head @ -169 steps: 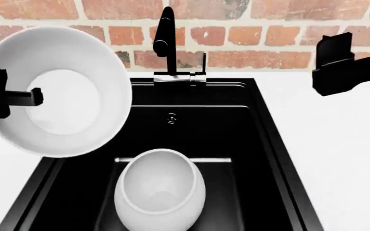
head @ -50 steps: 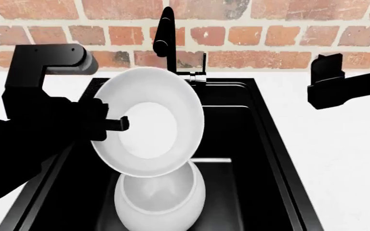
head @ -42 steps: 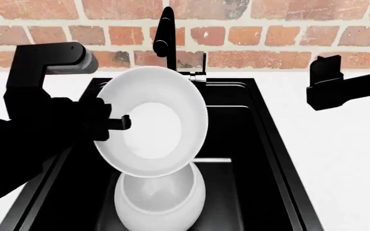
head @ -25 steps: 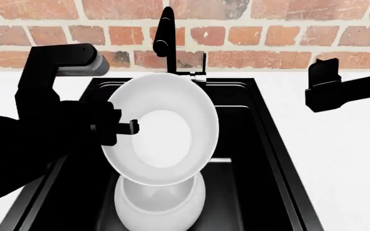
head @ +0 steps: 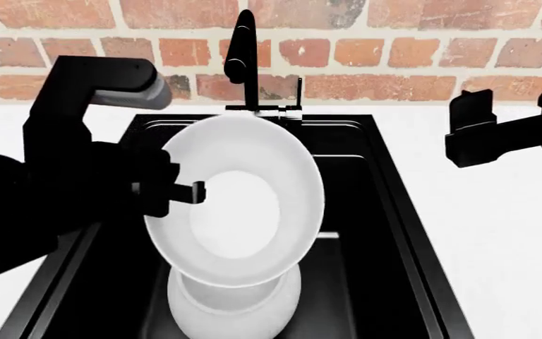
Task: Stack the bowls in the sink.
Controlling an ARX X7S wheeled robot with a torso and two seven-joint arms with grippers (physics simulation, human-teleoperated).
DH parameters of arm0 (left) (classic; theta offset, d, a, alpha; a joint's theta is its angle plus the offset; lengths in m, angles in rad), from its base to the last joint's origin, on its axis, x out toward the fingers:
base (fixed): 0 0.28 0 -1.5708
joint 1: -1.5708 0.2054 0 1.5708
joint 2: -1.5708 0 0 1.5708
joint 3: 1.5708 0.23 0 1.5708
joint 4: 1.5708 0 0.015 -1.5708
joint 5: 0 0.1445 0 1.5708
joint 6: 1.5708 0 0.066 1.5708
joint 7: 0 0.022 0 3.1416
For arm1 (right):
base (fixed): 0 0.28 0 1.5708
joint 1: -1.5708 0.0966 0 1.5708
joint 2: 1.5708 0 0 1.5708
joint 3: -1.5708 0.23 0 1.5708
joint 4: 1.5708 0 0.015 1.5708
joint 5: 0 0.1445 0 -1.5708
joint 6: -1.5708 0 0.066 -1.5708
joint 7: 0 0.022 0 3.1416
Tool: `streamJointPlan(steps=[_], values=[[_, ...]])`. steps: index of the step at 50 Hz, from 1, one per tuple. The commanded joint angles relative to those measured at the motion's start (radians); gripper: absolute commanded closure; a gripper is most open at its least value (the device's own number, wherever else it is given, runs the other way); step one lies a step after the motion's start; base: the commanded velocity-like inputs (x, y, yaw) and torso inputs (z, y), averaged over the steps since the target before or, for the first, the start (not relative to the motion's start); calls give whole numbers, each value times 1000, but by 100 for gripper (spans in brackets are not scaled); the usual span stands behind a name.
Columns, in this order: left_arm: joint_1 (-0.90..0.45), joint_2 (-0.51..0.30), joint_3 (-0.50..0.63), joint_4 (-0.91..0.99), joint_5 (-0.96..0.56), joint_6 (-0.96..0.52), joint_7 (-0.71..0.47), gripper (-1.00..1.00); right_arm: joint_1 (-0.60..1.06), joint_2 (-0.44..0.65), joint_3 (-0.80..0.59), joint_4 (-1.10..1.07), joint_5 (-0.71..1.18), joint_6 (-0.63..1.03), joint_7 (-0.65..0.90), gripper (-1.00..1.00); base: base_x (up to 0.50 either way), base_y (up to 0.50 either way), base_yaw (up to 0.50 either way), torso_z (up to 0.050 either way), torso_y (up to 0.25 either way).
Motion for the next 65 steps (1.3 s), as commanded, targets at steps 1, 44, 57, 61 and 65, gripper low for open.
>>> streamJointPlan(steps=[1,44,57,61,65], values=[[-28,9,11,-43,-12,-49,-3,100,0,-7,-2,5,-1,7,3,-100,0,0,0,0,0],[118,39,31,-104,104,21,121,100,-36,-23,-14,13,-38,1,-10,-100,0,0,0,0,0],[129,58,52,-126,114,2,121,100,-46,-32,-16,15,-49,-3,-13,-100,0,0,0,0,1],[126,61,56,-128,110,-6,116,100,-50,-33,-17,16,-53,-5,-16,-100,0,0,0,0,0],[124,58,58,-127,105,-10,111,100,-51,-34,-17,17,-55,-4,-17,-100,0,0,0,0,0]])
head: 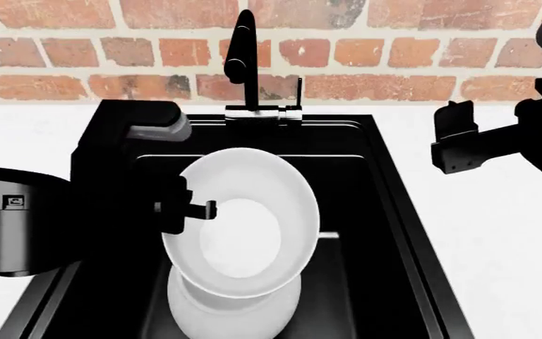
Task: Stack the bowls in the sink.
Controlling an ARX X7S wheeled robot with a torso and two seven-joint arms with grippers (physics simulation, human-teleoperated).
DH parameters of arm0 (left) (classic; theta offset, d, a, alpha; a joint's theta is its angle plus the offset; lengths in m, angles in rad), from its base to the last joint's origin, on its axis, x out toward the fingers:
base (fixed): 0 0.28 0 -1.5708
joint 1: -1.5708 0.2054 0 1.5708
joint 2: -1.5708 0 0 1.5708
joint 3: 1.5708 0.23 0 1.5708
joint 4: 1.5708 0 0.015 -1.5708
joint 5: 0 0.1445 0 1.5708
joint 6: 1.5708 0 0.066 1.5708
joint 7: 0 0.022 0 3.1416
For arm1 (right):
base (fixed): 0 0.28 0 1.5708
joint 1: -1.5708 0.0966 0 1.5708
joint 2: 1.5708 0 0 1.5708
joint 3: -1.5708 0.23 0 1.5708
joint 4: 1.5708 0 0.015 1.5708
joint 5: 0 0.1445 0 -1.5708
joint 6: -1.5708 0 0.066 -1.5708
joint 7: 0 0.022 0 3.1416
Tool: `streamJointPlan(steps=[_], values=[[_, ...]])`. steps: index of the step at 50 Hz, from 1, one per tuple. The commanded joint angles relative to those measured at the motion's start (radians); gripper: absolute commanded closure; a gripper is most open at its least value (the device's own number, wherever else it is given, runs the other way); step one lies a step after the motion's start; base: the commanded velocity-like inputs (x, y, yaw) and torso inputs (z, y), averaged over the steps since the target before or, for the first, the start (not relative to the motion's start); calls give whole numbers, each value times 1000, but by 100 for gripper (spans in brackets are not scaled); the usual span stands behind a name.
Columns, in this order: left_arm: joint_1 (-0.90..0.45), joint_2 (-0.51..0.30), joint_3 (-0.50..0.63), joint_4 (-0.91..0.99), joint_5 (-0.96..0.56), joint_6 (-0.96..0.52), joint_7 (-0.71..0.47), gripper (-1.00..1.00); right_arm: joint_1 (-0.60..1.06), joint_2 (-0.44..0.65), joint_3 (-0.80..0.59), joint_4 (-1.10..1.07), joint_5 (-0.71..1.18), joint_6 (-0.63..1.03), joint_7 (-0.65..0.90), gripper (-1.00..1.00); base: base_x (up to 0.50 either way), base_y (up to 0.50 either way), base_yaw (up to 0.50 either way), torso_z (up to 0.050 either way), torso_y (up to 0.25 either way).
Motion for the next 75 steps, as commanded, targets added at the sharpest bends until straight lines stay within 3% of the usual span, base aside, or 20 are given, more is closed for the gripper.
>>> streamJointPlan(steps=[1,75], values=[[-6,5,2,-9,-2,-10,-8,100,-7,-4,-1,2,-8,-1,-4,-100,0,0,0,0,0],[3,80,66,-86,36,-73,-31,100,-48,13,3,-5,-30,-20,-19,-100,0,0,0,0,0]])
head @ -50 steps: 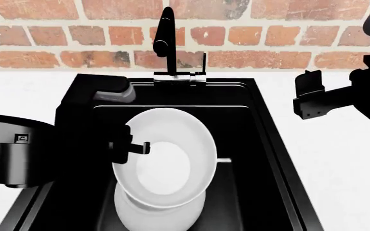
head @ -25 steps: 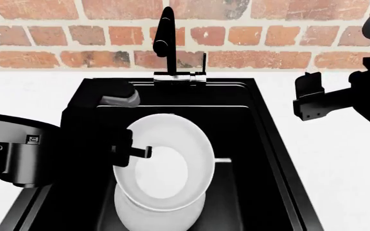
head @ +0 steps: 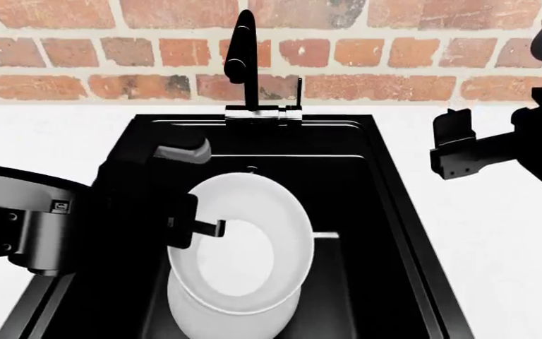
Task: Stack the bowls in the sink.
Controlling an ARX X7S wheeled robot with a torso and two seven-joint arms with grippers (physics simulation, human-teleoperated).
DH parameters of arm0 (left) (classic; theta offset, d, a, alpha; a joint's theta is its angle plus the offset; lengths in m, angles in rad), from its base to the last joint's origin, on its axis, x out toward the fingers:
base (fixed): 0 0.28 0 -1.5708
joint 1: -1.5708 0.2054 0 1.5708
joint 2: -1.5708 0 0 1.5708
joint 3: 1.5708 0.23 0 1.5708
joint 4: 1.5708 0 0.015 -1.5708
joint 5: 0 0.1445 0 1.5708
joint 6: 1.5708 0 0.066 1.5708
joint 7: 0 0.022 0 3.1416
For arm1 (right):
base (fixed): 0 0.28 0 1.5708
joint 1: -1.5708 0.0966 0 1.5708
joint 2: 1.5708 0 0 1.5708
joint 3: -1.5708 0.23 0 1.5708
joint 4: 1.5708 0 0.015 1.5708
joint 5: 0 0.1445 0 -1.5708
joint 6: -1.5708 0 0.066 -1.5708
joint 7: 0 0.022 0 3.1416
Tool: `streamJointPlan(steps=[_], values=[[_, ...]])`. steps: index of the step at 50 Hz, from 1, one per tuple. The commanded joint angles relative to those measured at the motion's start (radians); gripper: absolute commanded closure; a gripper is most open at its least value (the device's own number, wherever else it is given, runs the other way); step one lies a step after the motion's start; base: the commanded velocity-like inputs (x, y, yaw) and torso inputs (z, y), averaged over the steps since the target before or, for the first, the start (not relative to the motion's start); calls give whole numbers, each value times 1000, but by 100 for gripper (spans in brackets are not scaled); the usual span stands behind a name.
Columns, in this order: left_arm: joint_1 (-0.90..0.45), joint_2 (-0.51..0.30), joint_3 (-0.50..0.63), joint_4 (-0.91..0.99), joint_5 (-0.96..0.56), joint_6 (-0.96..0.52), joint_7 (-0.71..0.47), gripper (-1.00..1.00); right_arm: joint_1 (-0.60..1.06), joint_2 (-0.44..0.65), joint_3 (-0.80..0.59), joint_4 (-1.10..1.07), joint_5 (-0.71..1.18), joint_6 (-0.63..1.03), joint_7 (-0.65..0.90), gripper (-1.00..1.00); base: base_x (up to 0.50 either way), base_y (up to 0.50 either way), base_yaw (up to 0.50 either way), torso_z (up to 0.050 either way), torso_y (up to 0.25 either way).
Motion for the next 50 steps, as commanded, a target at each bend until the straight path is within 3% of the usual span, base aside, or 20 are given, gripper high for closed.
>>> streamJointPlan(steps=[1,15,16,37,50], values=[[-6,6,1,-8,4,-3,-8,100,-6,1,1,-3,-2,-3,0,-100,0,0,0,0,0],[-17,28,14,-26,21,-27,-10,100,-13,8,2,-7,-4,-6,-1,-100,0,0,0,0,1],[-19,29,14,-25,20,-29,-9,-100,-15,8,2,-7,-5,-6,-2,-100,0,0,0,0,0],[-46,31,11,-20,21,-46,-22,-100,-23,6,0,-6,-11,-5,-4,-100,0,0,0,0,0],[-135,12,-14,25,-44,-78,-83,-100,-5,7,6,-7,7,5,6,-100,0,0,0,0,0]])
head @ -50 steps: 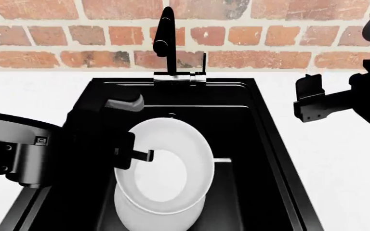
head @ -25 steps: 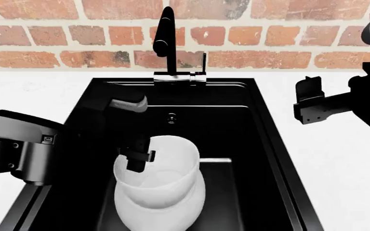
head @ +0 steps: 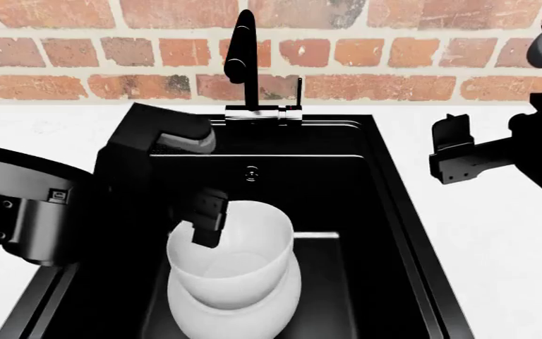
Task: Stack the bowls in the sink.
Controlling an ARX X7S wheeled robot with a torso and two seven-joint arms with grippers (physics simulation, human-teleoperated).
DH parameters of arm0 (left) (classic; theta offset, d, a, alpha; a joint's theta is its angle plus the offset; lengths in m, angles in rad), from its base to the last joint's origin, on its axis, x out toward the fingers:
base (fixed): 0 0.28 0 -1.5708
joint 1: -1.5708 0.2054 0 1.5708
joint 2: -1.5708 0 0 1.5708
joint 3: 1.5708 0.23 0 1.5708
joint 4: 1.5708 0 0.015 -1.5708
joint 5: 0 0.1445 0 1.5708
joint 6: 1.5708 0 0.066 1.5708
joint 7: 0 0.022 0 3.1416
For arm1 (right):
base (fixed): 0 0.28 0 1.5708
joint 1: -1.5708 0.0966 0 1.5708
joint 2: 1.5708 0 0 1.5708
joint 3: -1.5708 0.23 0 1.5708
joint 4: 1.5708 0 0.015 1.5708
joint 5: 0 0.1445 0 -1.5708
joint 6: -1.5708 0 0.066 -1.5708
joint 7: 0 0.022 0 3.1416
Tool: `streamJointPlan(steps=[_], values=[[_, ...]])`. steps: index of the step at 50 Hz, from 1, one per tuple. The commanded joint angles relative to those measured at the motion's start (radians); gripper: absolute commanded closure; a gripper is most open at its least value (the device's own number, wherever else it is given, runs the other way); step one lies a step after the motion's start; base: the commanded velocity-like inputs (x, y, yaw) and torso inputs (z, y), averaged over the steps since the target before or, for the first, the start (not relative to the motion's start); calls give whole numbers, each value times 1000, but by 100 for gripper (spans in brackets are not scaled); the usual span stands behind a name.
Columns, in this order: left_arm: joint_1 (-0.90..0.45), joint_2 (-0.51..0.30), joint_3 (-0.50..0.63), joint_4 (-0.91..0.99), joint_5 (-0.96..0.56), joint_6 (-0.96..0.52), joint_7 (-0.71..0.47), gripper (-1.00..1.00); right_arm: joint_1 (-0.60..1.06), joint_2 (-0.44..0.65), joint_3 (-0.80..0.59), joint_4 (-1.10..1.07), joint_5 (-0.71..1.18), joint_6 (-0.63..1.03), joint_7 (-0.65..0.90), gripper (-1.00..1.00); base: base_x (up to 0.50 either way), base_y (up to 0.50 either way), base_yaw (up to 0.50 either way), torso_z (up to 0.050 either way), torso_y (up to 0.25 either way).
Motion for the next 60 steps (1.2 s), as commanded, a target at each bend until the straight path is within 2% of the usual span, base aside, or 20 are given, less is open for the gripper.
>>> streamJointPlan(steps=[1,26,41,60], values=[[-77,-16,-20,37,-55,-29,-55,-100,20,2,8,-2,20,11,10,-100,0,0,0,0,0],[-315,-163,-41,190,-276,-140,-278,-100,157,-6,62,-42,153,50,68,-100,0,0,0,0,0],[-412,-269,-94,227,-328,-156,-321,-100,258,-12,116,-80,240,43,105,-100,0,0,0,0,0],[-546,-354,-171,279,-386,-185,-394,-100,279,31,192,-159,240,-9,85,-100,0,0,0,0,0]])
